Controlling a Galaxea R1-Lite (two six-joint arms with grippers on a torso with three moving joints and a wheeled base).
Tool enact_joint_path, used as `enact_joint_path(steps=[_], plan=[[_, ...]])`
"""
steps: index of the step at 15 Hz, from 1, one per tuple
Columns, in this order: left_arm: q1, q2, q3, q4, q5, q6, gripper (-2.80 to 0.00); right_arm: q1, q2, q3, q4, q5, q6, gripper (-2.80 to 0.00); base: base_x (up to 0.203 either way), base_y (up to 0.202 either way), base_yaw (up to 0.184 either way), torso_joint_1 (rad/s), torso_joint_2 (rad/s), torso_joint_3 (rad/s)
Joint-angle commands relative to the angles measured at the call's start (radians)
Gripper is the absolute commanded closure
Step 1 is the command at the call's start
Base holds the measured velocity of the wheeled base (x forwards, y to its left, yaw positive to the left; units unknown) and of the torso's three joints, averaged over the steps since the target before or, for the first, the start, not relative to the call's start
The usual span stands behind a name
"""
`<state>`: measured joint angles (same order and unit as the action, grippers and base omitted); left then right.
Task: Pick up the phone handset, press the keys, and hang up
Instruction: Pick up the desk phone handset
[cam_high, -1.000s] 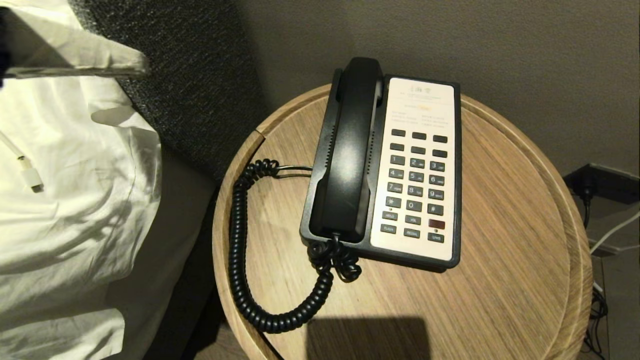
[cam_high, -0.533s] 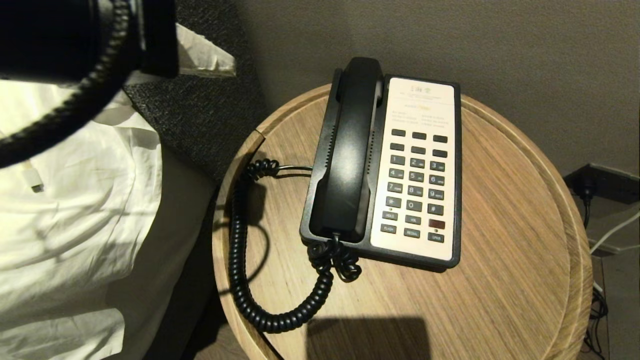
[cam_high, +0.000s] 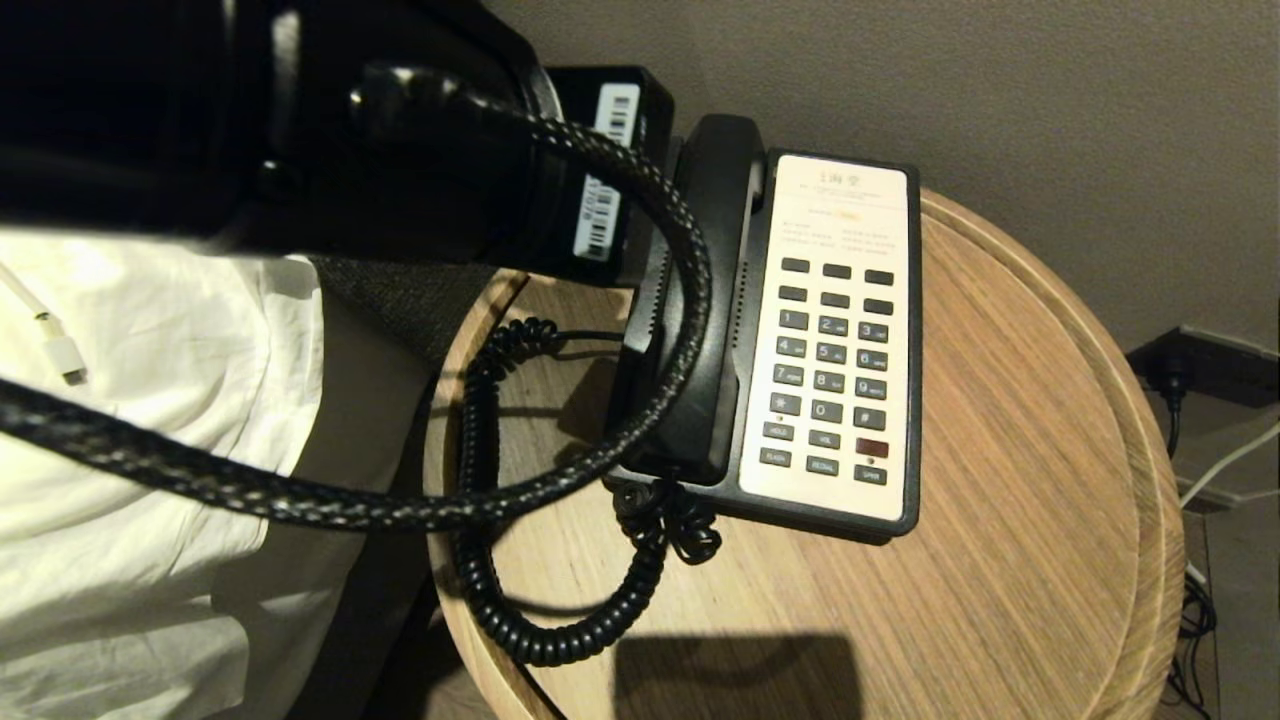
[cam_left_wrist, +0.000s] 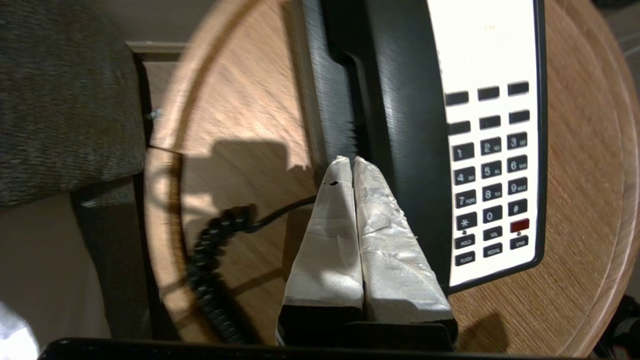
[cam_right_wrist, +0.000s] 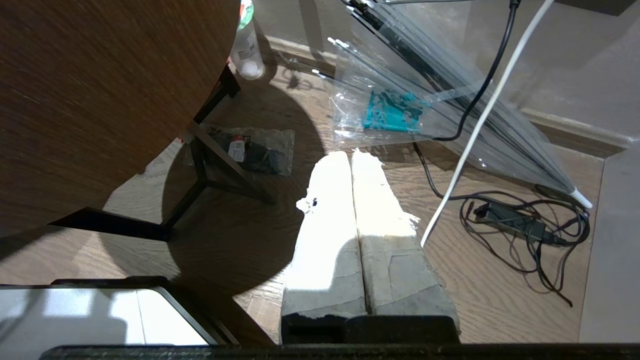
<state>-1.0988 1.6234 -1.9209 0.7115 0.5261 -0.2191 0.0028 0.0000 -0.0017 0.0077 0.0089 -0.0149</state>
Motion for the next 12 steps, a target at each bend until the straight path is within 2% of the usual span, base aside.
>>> enact_joint_path(steps=[1, 3, 10, 11, 12], plan=[[-0.031, 0.033, 0.000, 0.005, 0.012, -0.003, 0.00, 0.000, -0.002, 0.000, 0.000, 0.000, 0.000, 0.00, 0.000, 0.000, 0.000, 0.000, 0.00, 0.000], [-0.055, 0.033, -0.001, 0.004, 0.052, 0.000, 0.00, 0.000, -0.001, 0.000, 0.000, 0.000, 0.000, 0.00, 0.000, 0.000, 0.000, 0.000, 0.00, 0.000], [-0.058, 0.026, -0.001, -0.004, 0.071, 0.024, 0.00, 0.000, -0.002, 0.000, 0.000, 0.000, 0.000, 0.00, 0.000, 0.000, 0.000, 0.000, 0.00, 0.000], [-0.058, 0.029, -0.001, -0.010, 0.075, 0.023, -2.80, 0.000, -0.002, 0.000, 0.000, 0.000, 0.000, 0.00, 0.000, 0.000, 0.000, 0.000, 0.00, 0.000], [-0.061, 0.030, -0.001, -0.014, 0.077, 0.023, -2.80, 0.000, -0.001, 0.000, 0.000, 0.000, 0.000, 0.00, 0.000, 0.000, 0.000, 0.000, 0.00, 0.000]])
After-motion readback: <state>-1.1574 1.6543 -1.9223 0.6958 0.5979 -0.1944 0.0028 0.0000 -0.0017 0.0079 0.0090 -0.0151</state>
